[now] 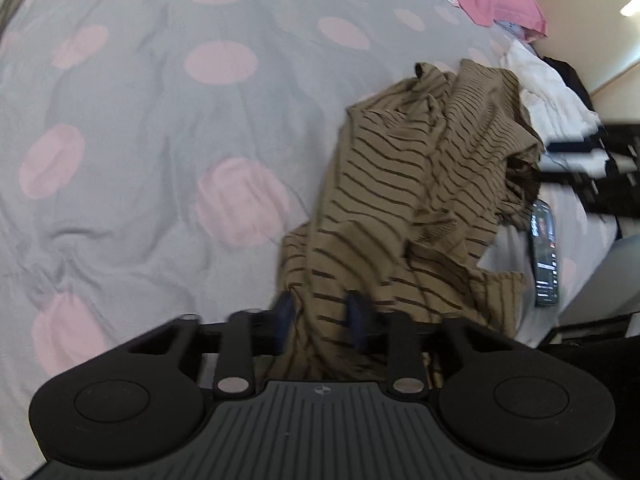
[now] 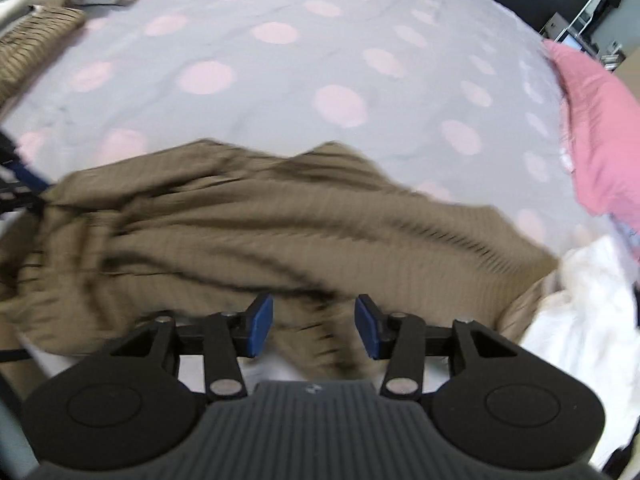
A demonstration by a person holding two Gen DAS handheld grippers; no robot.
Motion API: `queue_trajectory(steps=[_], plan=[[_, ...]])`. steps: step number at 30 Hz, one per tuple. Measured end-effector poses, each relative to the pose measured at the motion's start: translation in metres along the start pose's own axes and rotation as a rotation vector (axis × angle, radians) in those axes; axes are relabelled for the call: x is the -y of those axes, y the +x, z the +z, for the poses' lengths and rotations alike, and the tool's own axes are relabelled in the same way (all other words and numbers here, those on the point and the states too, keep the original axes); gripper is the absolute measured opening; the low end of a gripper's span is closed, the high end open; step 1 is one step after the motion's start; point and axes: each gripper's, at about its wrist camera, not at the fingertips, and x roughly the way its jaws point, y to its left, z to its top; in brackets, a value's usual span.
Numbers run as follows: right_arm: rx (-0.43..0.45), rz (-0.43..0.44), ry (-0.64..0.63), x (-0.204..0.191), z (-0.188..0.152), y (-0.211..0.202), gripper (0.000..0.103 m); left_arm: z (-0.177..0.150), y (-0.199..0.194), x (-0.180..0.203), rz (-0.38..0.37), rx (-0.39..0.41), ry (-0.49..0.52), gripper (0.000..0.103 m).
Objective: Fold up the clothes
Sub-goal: 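Grasp the striped garment with the left tool while the right tool holds another part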
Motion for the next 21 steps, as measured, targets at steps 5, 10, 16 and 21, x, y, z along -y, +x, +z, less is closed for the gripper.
queue_trajectory(steps=[5, 10, 16, 21], plan=[[0.011, -0.078, -0.117, 0.038, 0.03, 0.028, 0.044, 0.003, 0.004, 0.001, 0.013, -0.01, 0.01, 0.007], [0.002, -0.087, -0.233, 0.059, 0.064, 0.068, 0.041, 0.006, 0.01, -0.008, 0.007, -0.026, -0.019, 0.007], [-0.077, -0.047, -0.125, 0.083, 0.097, 0.115, 0.043, 0.008, 0.018, -0.019, -0.01, -0.047, -0.048, 0.006], [-0.176, -0.039, -0.021, 0.096, 0.106, 0.147, 0.043, 0.008, 0.021, -0.023, -0.02, -0.055, -0.058, 0.005]])
